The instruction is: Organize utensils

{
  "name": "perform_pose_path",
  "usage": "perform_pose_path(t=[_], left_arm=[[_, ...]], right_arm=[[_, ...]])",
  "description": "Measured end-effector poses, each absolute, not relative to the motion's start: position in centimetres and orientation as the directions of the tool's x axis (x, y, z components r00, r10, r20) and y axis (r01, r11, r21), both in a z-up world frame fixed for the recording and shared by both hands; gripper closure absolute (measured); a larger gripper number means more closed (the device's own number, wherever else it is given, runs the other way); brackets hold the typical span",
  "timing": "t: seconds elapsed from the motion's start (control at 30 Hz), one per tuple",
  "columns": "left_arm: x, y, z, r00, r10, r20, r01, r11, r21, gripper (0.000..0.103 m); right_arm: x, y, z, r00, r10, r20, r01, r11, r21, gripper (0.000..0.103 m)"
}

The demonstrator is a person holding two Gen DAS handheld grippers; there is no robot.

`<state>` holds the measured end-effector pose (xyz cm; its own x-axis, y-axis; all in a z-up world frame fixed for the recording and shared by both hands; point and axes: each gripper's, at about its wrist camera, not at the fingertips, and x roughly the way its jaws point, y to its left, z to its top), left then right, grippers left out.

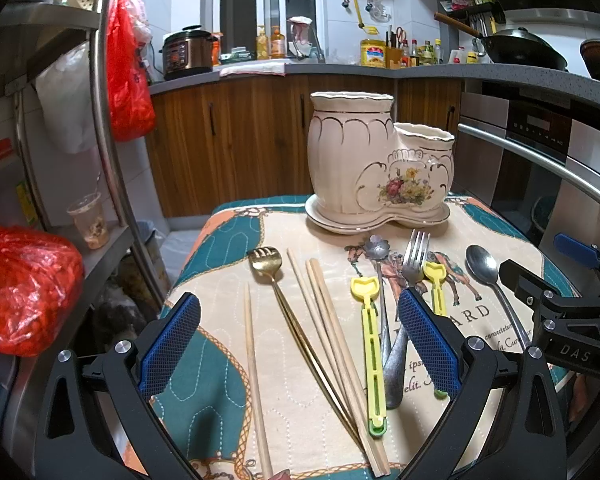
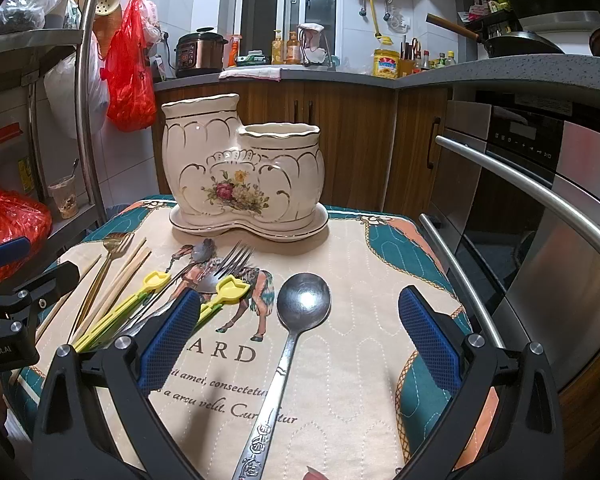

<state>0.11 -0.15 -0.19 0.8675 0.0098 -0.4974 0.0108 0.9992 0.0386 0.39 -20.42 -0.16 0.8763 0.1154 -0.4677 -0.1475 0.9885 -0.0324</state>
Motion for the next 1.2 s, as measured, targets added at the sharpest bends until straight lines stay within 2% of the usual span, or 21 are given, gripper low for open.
perform_pose_path(t=[0.27,0.57,0.93,1.07,1.2], left_arm=[[0.2,-0.2,-0.3,0.867,0.007,-0.499,0.011,0.999,0.035,0.005],[0.8,0.8,0.0,0.869,0.001,-0.495,0.014,1.0,0.027,0.005],[2.3,3.8,0.3,0.837,-0.039,-0.545,0.035,0.999,-0.017,0.005],[2.7,5.1,0.0,0.823,-0.007,-0.567,-0.006,1.0,-0.022,0.005],[3.2,6.0,-0.6,0.795,-0.041,-0.605,0.009,0.998,-0.055,0.005]], right_arm=[[0.4,-20.1,-1.0,0.871,0.119,-0.476,-0.146,0.989,-0.02,0.005],[1.3,-23.0,-0.1,0.833,0.174,-0.526,-0.155,0.985,0.079,0.005],[4.7,-22.7,-0.7,0.741,0.207,-0.639,-0.244,0.969,0.031,0.005],[5.9,-22.3,-0.8,0.712,0.241,-0.659,-0.285,0.957,0.042,0.014],[6.7,-22.4,-1.2,0.687,0.254,-0.681,-0.284,0.956,0.07,0.025]])
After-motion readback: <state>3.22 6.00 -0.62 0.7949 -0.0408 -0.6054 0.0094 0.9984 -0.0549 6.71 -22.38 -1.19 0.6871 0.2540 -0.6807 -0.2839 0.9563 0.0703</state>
